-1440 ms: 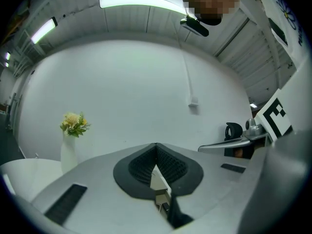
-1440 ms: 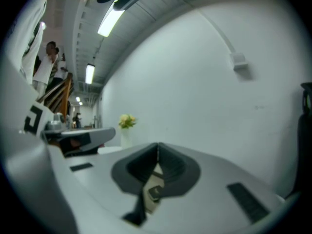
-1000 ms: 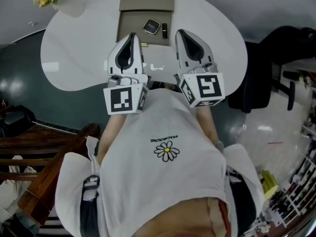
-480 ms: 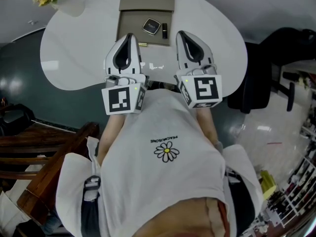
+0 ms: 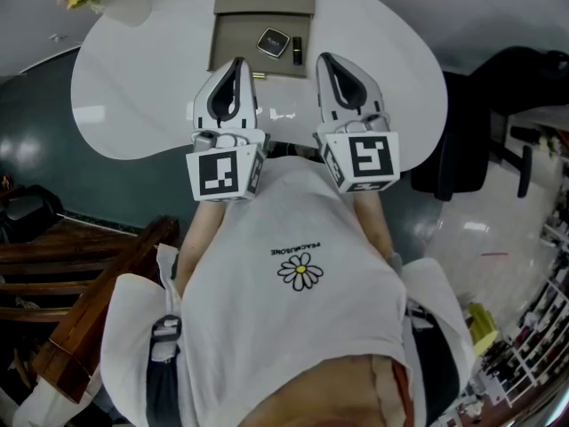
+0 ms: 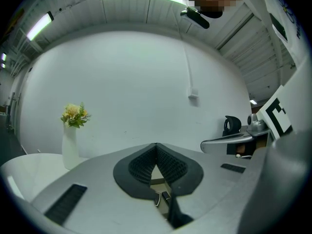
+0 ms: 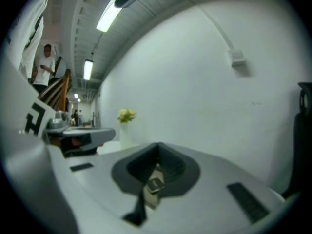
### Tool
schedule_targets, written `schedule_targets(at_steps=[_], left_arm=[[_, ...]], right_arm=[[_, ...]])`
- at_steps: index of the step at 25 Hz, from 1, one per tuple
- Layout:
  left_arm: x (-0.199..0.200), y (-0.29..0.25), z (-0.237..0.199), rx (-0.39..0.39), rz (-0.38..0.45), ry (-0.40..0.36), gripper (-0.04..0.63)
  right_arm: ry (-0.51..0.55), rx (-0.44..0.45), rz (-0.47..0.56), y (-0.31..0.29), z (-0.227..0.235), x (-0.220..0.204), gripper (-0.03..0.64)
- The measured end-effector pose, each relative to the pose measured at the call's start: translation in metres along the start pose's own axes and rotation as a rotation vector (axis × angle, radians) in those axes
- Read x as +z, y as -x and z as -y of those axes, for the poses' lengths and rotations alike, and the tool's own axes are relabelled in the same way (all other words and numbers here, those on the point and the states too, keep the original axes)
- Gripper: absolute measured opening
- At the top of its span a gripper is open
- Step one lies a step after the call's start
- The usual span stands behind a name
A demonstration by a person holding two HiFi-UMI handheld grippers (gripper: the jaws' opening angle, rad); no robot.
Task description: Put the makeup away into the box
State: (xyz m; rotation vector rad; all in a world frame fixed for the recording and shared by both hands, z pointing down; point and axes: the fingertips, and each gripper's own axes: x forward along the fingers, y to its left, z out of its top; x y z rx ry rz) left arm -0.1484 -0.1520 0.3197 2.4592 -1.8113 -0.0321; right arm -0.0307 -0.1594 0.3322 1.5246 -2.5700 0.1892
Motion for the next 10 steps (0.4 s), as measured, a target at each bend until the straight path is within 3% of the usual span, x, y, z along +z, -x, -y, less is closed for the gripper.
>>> schedule_targets(at_steps=[5,10], left_arm=[[-0.007,-0.002,0.000,-0.010,-0.026,0.004,0.019],[-0.012,-0.003,-0.003,-0.022,-0.020,-0.043,0.020]], right_arm=[[0.016,-0.013,-0.026,0.000,0.000,-0.007,0.029],[0.017,-0.028,-0.034,0.001,0.003,-0.011,0.029]])
